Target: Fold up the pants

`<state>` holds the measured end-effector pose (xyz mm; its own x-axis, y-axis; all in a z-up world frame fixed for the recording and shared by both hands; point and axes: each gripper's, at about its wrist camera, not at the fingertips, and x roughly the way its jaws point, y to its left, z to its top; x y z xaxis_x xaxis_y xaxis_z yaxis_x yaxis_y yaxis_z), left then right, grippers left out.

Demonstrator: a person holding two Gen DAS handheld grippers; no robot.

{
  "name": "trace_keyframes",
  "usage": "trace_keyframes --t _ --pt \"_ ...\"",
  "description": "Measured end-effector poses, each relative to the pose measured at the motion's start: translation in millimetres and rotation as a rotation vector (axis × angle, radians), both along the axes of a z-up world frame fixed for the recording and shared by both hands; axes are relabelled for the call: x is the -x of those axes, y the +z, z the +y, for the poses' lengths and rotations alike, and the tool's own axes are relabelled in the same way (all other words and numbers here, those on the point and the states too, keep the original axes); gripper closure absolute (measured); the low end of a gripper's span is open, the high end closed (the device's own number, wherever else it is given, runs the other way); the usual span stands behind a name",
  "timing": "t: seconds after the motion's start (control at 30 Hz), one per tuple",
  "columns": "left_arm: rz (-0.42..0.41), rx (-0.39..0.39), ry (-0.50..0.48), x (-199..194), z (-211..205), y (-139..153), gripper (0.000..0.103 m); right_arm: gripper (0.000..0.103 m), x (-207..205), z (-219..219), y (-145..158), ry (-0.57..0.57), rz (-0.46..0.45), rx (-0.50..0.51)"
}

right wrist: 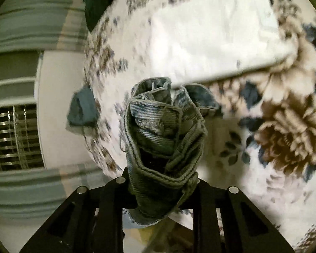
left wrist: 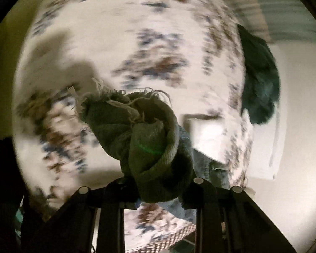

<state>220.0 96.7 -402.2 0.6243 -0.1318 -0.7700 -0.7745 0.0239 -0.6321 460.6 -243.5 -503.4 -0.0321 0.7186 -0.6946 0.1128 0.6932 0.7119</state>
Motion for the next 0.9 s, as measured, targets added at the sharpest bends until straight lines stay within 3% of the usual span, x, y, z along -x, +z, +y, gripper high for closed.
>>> trace_keyframes --t 0.23,0.33,0.43,0.53,0.63,0.73,0.83,0.9 --pt "-0.163 -0.092 -0.232 -165 19 50 0.081 0.078 -79 -39 74 -0.197 -0.132 -0.032" --pt "-0.225 -0.116 -0.326 -239 23 53 0.081 0.078 -123 -54 94 -0.304 -0.201 -0.040" --pt "-0.274 -0.137 -0.416 -300 20 46 0.081 0.078 -160 -69 94 -0.407 -0.263 -0.041" --pt "-0.285 -0.188 -0.528 -346 12 17 0.081 0.078 -176 -85 64 -0.490 -0.263 -0.038" --pt "-0.201 -0.194 -0.641 -368 4 -53 0.081 0.078 -172 -97 2 -0.556 -0.209 -0.004" --pt "-0.085 -0.164 -0.719 -365 5 -122 0.081 0.078 -155 -102 -56 -0.585 -0.135 0.031" --pt "-0.064 -0.145 -0.746 -353 7 -148 0.081 0.078 -133 -100 -89 -0.596 -0.111 0.035" --pt "-0.078 -0.144 -0.764 -347 8 -148 0.081 0.078 -124 -99 -97 -0.614 -0.113 0.021"
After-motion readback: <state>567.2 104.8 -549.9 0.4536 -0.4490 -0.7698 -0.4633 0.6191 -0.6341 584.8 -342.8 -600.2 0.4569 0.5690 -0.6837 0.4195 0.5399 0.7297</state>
